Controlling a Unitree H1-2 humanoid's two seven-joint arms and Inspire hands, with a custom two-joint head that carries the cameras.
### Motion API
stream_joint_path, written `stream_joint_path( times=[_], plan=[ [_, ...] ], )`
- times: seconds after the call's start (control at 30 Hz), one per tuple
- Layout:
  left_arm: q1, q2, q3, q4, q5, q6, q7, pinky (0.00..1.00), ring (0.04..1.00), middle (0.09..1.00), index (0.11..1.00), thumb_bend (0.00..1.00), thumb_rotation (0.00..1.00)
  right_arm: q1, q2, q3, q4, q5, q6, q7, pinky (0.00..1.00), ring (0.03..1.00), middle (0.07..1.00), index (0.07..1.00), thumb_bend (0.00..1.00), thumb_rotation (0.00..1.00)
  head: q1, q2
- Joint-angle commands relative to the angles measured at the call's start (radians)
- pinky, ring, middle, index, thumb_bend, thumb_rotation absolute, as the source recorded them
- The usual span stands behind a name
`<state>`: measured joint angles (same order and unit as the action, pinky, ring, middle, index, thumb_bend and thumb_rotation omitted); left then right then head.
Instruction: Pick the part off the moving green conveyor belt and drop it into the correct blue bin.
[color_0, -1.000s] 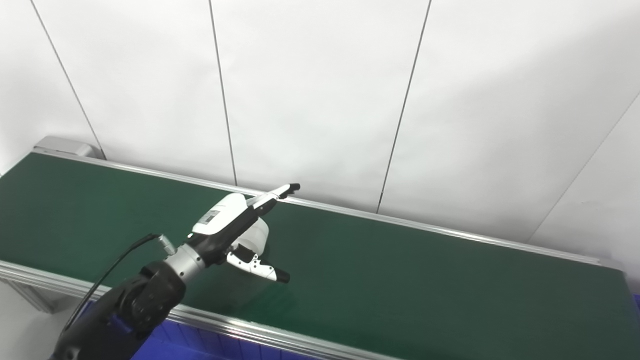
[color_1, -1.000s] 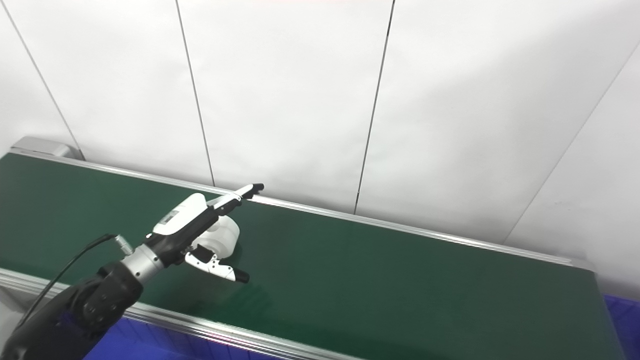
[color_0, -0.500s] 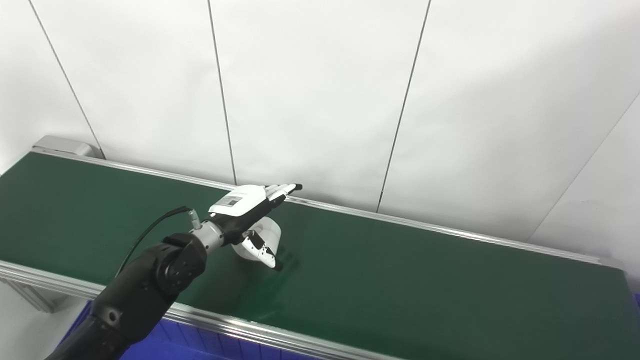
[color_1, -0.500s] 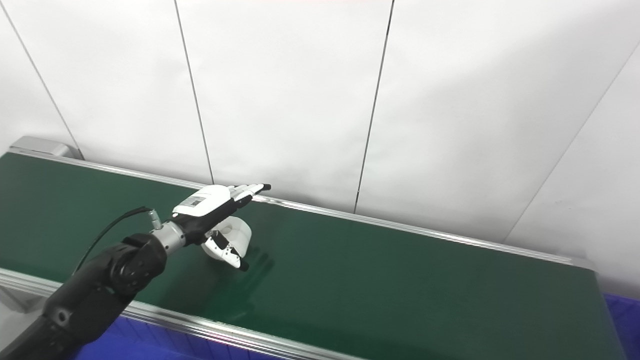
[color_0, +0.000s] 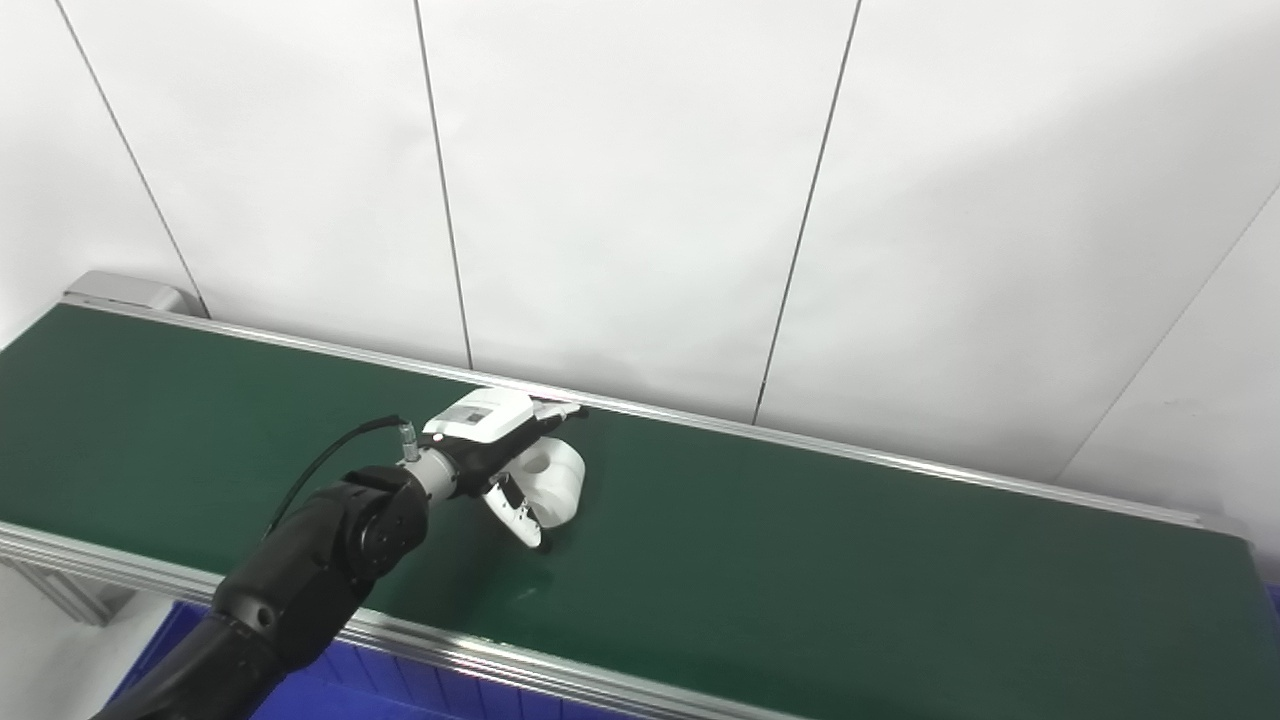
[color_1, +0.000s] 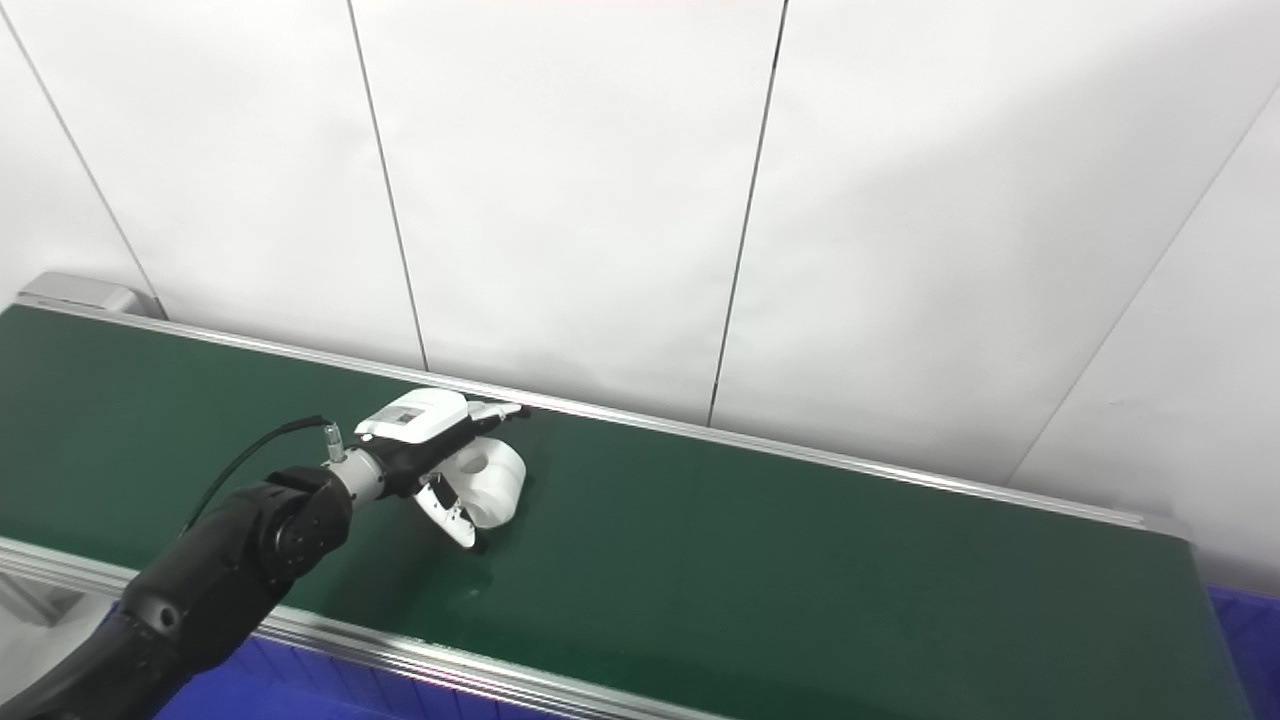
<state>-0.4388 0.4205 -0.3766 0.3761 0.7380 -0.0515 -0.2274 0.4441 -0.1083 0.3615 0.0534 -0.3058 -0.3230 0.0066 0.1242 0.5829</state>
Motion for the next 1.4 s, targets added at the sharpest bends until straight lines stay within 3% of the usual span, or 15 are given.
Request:
stream_joint_path(
  times=[0.0, 0.03, 0.07, 0.1, 0.13, 0.2, 0.3, 0.63, 0.8, 0.93, 0.97, 1.07, 1.1, 1.2, 1.37],
  plan=[
    [-0.041, -0.013, 0.026, 0.003, -0.018, 0.019, 0.035, 0.79, 0.854, 0.867, 0.859, 0.83, 0.13, 0.006, -0.001, -0.001, -0.035, 0.016, -0.03, 0.01, 1.0, 1.0, 1.0, 1.0, 0.94, 0.54, 0.001, 0.001],
    [-0.037, -0.026, 0.044, 0.025, -0.049, 0.004, 0.048, 0.76, 0.843, 0.858, 0.849, 0.83, 0.12, 0.007, 0.0, -0.002, -0.034, 0.016, -0.035, 0.008, 1.0, 1.0, 1.0, 1.0, 0.94, 0.54, 0.001, 0.002],
    [-0.034, -0.034, 0.055, 0.04, -0.07, -0.007, 0.057, 0.65, 0.747, 0.784, 0.788, 0.78, 0.05, 0.007, 0.0, -0.004, -0.032, 0.015, -0.039, 0.007, 1.0, 1.0, 1.0, 1.0, 0.94, 0.54, 0.001, 0.002],
    [-0.028, -0.044, 0.068, 0.059, -0.095, -0.03, 0.078, 0.62, 0.714, 0.76, 0.768, 0.77, 0.03, 0.007, 0.001, -0.004, -0.031, 0.014, -0.043, 0.006, 1.0, 1.0, 1.0, 1.0, 0.93, 0.54, 0.001, 0.002],
    [-0.024, -0.051, 0.075, 0.072, -0.111, -0.047, 0.093, 0.55, 0.631, 0.631, 0.709, 0.66, 0.02, 0.007, 0.001, -0.005, -0.03, 0.013, -0.045, 0.005, 1.0, 1.0, 1.0, 1.0, 0.93, 0.54, 0.001, 0.002],
    [-0.015, -0.063, 0.079, 0.094, -0.118, -0.083, 0.137, 0.47, 0.489, 0.514, 0.598, 0.54, 0.0, 0.01, 0.0, -0.006, -0.04, 0.019, -0.033, 0.012, 1.0, 1.0, 1.0, 1.0, 0.93, 0.54, -0.001, 0.009],
    [-0.007, -0.074, 0.074, 0.1, -0.11, -0.106, 0.182, 0.41, 0.417, 0.488, 0.538, 0.5, 0.0, 0.013, -0.001, -0.008, -0.046, 0.026, -0.031, 0.016, 1.0, 1.0, 1.0, 1.0, 0.93, 0.52, -0.001, 0.009],
    [0.045, -0.083, 0.119, 0.027, -0.184, -0.194, 0.229, 0.43, 0.416, 0.492, 0.536, 0.5, 0.0, 0.022, 0.005, -0.008, -0.057, 0.013, -0.026, 0.014, 1.0, 1.0, 1.0, 1.0, 0.93, 0.55, -0.004, 0.03],
    [0.093, -0.08, 0.156, -0.053, -0.227, -0.202, 0.217, 0.44, 0.423, 0.488, 0.533, 0.5, 0.0, 0.029, 0.01, -0.005, -0.074, 0.011, -0.008, 0.018, 1.0, 1.0, 1.0, 1.0, 0.95, 0.57, -0.017, 0.052],
    [0.154, -0.047, 0.178, -0.132, -0.285, -0.268, 0.2, 0.43, 0.418, 0.495, 0.534, 0.5, 0.0, 0.035, 0.015, 0.0, -0.099, 0.009, 0.001, 0.024, 1.0, 1.0, 1.0, 1.0, 0.94, 0.57, -0.05, 0.099],
    [0.176, -0.036, 0.188, -0.15, -0.317, -0.293, 0.19, 0.43, 0.418, 0.495, 0.534, 0.5, 0.0, 0.038, 0.017, 0.001, -0.109, 0.005, 0.007, 0.025, 1.0, 1.0, 1.0, 1.0, 0.94, 0.57, -0.067, 0.125],
    [0.231, -0.01, 0.21, -0.201, -0.372, -0.33, 0.163, 0.44, 0.429, 0.495, 0.531, 0.5, 0.0, 0.044, 0.021, 0.002, -0.132, -0.005, 0.026, 0.029, 1.0, 1.0, 1.0, 1.0, 0.94, 0.59, -0.079, 0.148],
    [0.261, 0.005, 0.215, -0.225, -0.39, -0.352, 0.155, 0.45, 0.431, 0.495, 0.53, 0.5, 0.0, 0.048, 0.021, 0.001, -0.144, -0.007, 0.034, 0.03, 1.0, 1.0, 1.0, 1.0, 0.94, 0.6, -0.096, 0.177],
    [0.348, 0.036, 0.228, -0.276, -0.446, -0.407, 0.149, 0.46, 0.436, 0.495, 0.528, 0.5, 0.0, 0.057, 0.018, 0.0, -0.176, -0.009, 0.058, 0.036, 0.97, 1.0, 1.0, 1.0, 0.93, 0.61, -0.108, 0.202],
    [0.469, 0.069, 0.229, -0.341, -0.504, -0.418, 0.165, 0.44, 0.428, 0.499, 0.531, 0.5, 0.0, 0.057, 0.007, -0.009, -0.212, 0.009, 0.09, 0.058, 0.96, 1.0, 1.0, 1.0, 0.94, 0.59, -0.108, 0.254]
  ],
)
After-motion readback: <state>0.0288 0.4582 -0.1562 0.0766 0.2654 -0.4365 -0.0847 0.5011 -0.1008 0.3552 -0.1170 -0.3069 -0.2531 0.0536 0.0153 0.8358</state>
